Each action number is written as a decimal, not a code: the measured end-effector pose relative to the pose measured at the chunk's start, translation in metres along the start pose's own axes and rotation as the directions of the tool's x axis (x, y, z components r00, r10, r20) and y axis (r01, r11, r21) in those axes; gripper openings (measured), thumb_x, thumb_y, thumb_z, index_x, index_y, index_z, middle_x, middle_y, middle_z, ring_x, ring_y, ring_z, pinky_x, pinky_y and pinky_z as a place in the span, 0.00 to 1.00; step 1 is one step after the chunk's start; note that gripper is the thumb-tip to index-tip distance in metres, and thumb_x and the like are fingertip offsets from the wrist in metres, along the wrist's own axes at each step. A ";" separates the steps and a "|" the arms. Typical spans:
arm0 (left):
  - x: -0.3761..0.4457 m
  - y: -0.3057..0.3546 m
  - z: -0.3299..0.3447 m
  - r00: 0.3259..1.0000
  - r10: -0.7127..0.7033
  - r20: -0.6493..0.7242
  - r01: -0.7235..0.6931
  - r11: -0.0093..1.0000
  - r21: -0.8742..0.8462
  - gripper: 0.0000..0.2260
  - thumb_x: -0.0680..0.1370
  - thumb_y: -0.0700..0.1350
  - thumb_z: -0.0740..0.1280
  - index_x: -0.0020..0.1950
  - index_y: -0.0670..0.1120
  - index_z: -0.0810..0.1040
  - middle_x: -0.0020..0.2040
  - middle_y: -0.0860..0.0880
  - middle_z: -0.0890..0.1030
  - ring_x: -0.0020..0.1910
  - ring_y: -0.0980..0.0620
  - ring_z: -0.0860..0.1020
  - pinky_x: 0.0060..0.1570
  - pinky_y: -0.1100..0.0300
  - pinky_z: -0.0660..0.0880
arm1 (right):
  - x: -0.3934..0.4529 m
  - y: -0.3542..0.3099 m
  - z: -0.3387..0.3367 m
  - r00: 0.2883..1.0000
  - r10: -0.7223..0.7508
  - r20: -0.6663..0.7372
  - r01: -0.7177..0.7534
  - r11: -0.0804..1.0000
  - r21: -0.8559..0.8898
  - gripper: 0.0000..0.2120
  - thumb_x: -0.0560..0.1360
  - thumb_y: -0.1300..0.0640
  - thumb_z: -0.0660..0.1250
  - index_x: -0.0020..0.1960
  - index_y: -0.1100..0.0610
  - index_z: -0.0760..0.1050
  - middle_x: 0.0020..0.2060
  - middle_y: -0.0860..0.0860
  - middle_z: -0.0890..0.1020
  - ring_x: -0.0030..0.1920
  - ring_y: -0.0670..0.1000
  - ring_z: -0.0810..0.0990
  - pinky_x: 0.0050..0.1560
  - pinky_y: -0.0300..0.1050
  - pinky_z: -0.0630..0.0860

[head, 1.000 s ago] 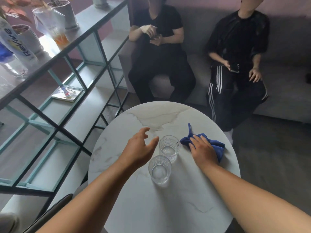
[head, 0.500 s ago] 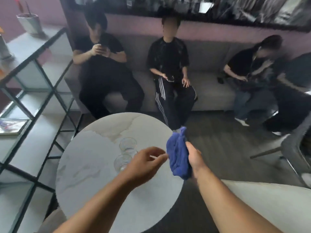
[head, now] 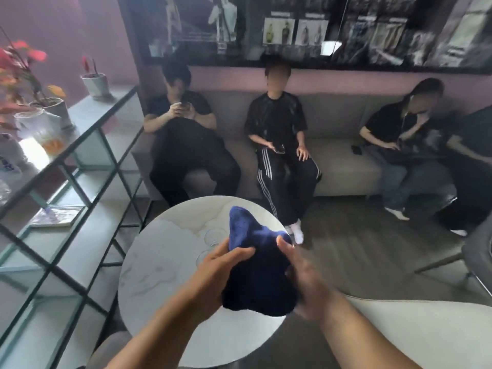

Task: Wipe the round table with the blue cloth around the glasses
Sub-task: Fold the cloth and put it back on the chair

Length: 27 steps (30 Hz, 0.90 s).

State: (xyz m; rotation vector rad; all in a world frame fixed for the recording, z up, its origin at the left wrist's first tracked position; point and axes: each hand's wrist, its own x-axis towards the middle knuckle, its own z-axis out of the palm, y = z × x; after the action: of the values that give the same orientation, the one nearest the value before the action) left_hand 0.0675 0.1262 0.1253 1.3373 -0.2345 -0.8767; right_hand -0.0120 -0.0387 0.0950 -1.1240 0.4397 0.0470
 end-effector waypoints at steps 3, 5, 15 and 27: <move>-0.013 -0.004 0.012 0.998 -0.028 0.049 0.032 0.996 -0.082 0.15 0.76 0.40 0.69 0.63 0.44 0.79 0.58 0.39 0.83 0.58 0.40 0.82 0.59 0.45 0.77 | -0.028 -0.009 -0.010 1.000 0.014 0.017 -0.015 0.996 0.092 0.15 0.73 0.47 0.71 0.51 0.57 0.85 0.50 0.58 0.86 0.52 0.55 0.85 0.48 0.48 0.80; -0.013 -0.012 0.035 1.000 -0.001 0.020 0.002 0.997 -0.082 0.14 0.77 0.40 0.68 0.63 0.44 0.78 0.57 0.39 0.84 0.57 0.39 0.82 0.58 0.45 0.78 | -0.048 -0.017 -0.031 0.999 -0.042 0.007 0.041 0.995 0.090 0.15 0.71 0.55 0.74 0.53 0.64 0.83 0.53 0.63 0.84 0.55 0.59 0.84 0.49 0.48 0.80; 0.042 -0.114 0.206 0.929 -0.151 0.338 0.092 0.978 0.185 0.18 0.75 0.39 0.72 0.64 0.51 0.77 0.56 0.47 0.85 0.50 0.49 0.84 0.44 0.55 0.80 | -0.163 0.009 -0.224 0.817 -0.150 -0.557 0.090 0.987 -0.134 0.23 0.66 0.63 0.74 0.61 0.55 0.79 0.53 0.57 0.86 0.56 0.56 0.83 0.64 0.59 0.74; 0.060 -0.230 0.365 0.733 -0.438 0.521 0.285 0.892 0.350 0.18 0.76 0.34 0.67 0.62 0.52 0.76 0.55 0.47 0.84 0.50 0.48 0.82 0.40 0.52 0.80 | -0.284 0.077 -0.352 0.317 0.006 -0.948 0.116 0.992 0.045 0.29 0.57 0.61 0.70 0.59 0.54 0.78 0.51 0.55 0.84 0.52 0.57 0.82 0.54 0.52 0.78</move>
State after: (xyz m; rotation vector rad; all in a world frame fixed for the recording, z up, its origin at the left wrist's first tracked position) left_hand -0.2121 -0.1805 -0.0075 1.3259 -0.5954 -1.6509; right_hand -0.4027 -0.2623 0.0066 -0.9486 1.4779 -0.7713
